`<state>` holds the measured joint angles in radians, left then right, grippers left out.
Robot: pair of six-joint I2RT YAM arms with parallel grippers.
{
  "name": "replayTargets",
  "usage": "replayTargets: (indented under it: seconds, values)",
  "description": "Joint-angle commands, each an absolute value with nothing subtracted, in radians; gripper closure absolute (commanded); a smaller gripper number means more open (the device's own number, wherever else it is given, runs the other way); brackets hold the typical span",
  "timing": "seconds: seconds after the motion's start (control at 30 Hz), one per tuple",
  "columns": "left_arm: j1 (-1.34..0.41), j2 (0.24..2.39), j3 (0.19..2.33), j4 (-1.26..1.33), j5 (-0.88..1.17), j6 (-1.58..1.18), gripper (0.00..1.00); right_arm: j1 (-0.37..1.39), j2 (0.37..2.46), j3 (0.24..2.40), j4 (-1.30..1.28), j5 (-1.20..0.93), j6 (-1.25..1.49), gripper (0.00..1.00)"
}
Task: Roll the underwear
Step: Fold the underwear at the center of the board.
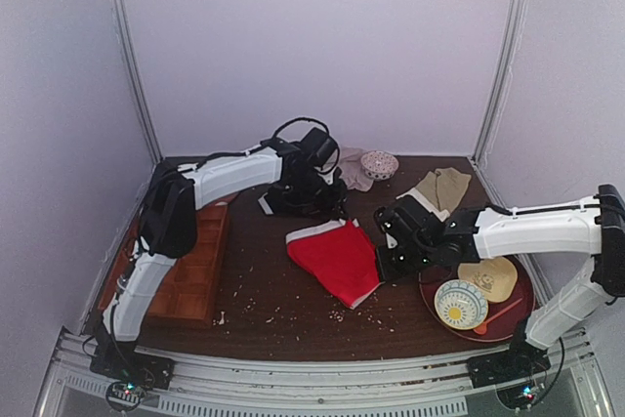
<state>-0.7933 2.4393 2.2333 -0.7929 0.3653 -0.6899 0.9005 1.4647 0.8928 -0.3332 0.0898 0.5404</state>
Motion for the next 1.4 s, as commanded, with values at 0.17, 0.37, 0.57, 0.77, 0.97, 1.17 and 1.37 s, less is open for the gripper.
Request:
replayTargets:
  seconds: [0.17, 0.37, 0.57, 0.77, 0.97, 1.17, 1.37]
  values:
    - [-0.763, 2.509, 2.293, -0.661, 0.405, -0.688, 1.0, 0.862, 1.516, 0.884, -0.355, 0.108, 0.547, 1.0]
    - [-0.761, 2.536, 2.293, -0.631, 0.413, -0.695, 1.0, 0.843, 1.538, 0.867, -0.328, 0.101, 0.552, 1.0]
    - [-0.76, 2.56, 2.295, -0.6, 0.419, -0.706, 1.0, 0.828, 1.565, 0.862, -0.302, 0.097, 0.553, 1.0]
    - [-0.756, 2.575, 2.298, -0.591, 0.429, -0.716, 1.0, 0.818, 1.58, 0.858, -0.291, 0.094, 0.555, 1.0]
    - [-0.756, 2.586, 2.303, -0.562, 0.443, -0.734, 0.98, 0.812, 1.57, 0.845, -0.292, 0.105, 0.563, 1.0]
    - [-0.756, 2.587, 2.303, -0.53, 0.454, -0.744, 0.97, 0.809, 1.53, 0.832, -0.307, 0.128, 0.571, 1.0]
    - [-0.756, 2.595, 2.298, -0.509, 0.464, -0.757, 0.97, 0.807, 1.505, 0.828, -0.33, 0.156, 0.576, 1.0]
